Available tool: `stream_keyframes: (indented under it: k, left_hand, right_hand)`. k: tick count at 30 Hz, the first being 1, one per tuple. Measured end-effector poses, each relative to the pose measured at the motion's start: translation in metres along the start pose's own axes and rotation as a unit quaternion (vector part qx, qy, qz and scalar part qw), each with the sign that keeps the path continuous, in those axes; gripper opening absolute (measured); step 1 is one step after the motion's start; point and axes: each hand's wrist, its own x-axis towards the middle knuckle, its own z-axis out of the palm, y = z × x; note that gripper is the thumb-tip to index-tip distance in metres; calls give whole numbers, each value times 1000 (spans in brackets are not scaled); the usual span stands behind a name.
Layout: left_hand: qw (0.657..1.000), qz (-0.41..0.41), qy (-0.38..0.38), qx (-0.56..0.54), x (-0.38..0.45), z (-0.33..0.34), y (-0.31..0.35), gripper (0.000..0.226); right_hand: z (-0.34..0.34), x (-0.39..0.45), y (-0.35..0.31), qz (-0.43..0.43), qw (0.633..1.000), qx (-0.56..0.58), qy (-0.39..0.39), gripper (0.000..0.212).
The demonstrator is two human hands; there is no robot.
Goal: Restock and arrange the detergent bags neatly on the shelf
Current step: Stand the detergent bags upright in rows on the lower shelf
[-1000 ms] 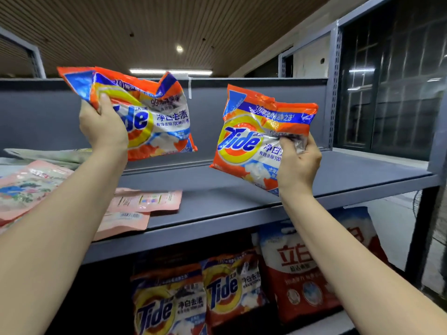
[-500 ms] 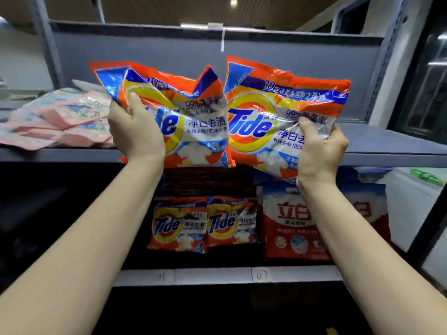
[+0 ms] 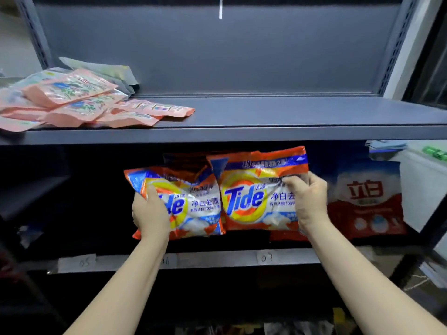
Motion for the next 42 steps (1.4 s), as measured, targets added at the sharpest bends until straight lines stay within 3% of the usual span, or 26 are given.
stream_keyframes:
  k: [6,8,11,13,17,19,22,24,26,27,28,30,31,32,38,42]
  left_hand:
    - [995,-89,-27,22,31,19,-77,11]
    - [993,-115,-35,0,42,25,-98,13]
    - [991,-114,-51,-53,57,36,-124,26]
    - [991,-102,-55,-62,64,44,-138,32]
    - [998,-45,-37,-29,61,51,-150,30]
    - [999,-31,-29,-3,56,54,-151,34]
    - [998,-14,-9,56,56,51,-149,50]
    - [988,48,23,147,60,47,-147,66]
    - [960,164,-1,227,62,45,-132,77]
    - [937,219,-57,264,63,46,-120,78]
    - [899,270,-136,318,63,46,-104,74]
    - [784,341,-281,436,64,52,-80,59]
    - [733,348,-331,482,65,54,-72,54]
    - [703,349,-358,506,66,56,-67,51]
    - [658,379,-397,516,82,66,-76,38]
    - [685,398,-420,443,86,70,-73,26]
  right_hand:
    - [9,14,75,71,996,-53,14,23]
    - [14,18,104,109,992,-53,39,9]
    - [24,26,136,176,979,-19,104,23]
    - [33,28,145,182,976,-5,122,20]
    - [54,29,168,27,987,-95,124,22]
    - [61,28,181,-9,980,-170,104,22]
    - [62,31,186,-36,973,-217,71,58]
    - [60,35,186,-107,944,-297,94,75]
    - [60,35,185,-169,897,-396,104,82]
    - [63,33,183,-193,878,-429,87,77]
    - [66,28,179,-226,861,-451,58,69]
    - [73,19,180,-312,827,-467,-20,51]
    - [75,15,183,-343,815,-464,-55,45]
    - [76,11,185,-359,805,-466,-84,42]
    - [57,10,210,-343,776,-495,-186,53]
    - [49,13,212,-350,737,-529,-234,62]
